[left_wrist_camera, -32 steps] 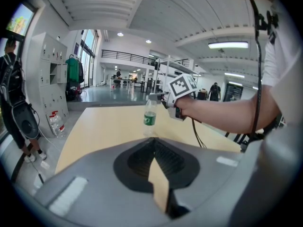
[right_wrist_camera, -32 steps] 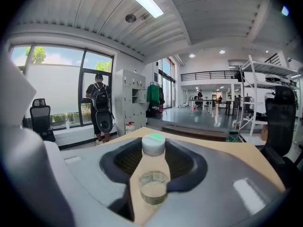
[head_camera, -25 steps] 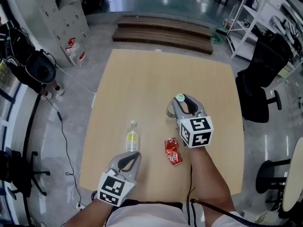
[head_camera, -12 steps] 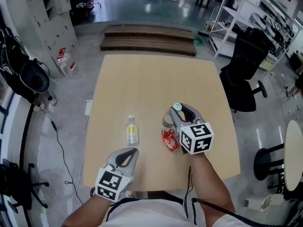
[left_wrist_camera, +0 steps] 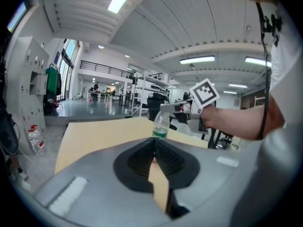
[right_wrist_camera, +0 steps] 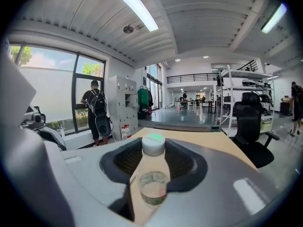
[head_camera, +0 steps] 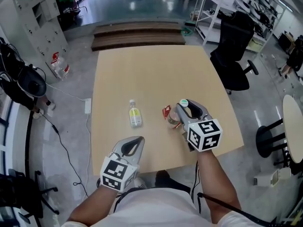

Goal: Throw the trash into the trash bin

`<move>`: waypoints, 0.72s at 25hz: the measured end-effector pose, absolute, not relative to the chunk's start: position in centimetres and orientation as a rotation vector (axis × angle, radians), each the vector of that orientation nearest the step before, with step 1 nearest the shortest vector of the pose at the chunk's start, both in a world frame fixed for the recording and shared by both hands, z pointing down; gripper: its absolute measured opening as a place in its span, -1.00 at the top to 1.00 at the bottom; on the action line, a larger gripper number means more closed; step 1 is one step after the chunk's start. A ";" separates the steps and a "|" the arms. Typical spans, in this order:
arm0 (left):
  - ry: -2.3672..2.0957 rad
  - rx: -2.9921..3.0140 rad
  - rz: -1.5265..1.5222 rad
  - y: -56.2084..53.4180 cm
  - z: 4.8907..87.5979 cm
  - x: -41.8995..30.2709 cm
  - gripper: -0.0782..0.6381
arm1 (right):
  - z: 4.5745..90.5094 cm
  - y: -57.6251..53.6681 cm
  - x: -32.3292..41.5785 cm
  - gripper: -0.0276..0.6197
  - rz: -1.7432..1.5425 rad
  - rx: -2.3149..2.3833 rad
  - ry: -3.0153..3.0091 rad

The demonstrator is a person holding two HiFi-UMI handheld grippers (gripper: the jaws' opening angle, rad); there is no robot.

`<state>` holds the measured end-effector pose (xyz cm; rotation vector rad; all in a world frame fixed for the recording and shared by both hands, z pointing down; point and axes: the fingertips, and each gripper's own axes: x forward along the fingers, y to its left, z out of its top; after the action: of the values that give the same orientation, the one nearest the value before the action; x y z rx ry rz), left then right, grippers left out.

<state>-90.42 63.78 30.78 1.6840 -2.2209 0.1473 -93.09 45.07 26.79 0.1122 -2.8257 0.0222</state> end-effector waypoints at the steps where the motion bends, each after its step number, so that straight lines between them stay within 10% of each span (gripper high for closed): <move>1: -2.220 1.691 0.146 64.2 30.7 -90.2 0.76 | 26.8 45.5 -92.5 0.45 0.026 0.125 -2.825; 18: -1.984 2.008 0.184 60.8 29.1 -83.2 0.76 | 25.0 45.2 -79.2 0.45 0.084 0.467 -2.805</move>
<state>-83.17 60.81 29.10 2.0082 -1.9841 0.1844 -79.16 45.20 24.98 0.4672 -2.8045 0.0845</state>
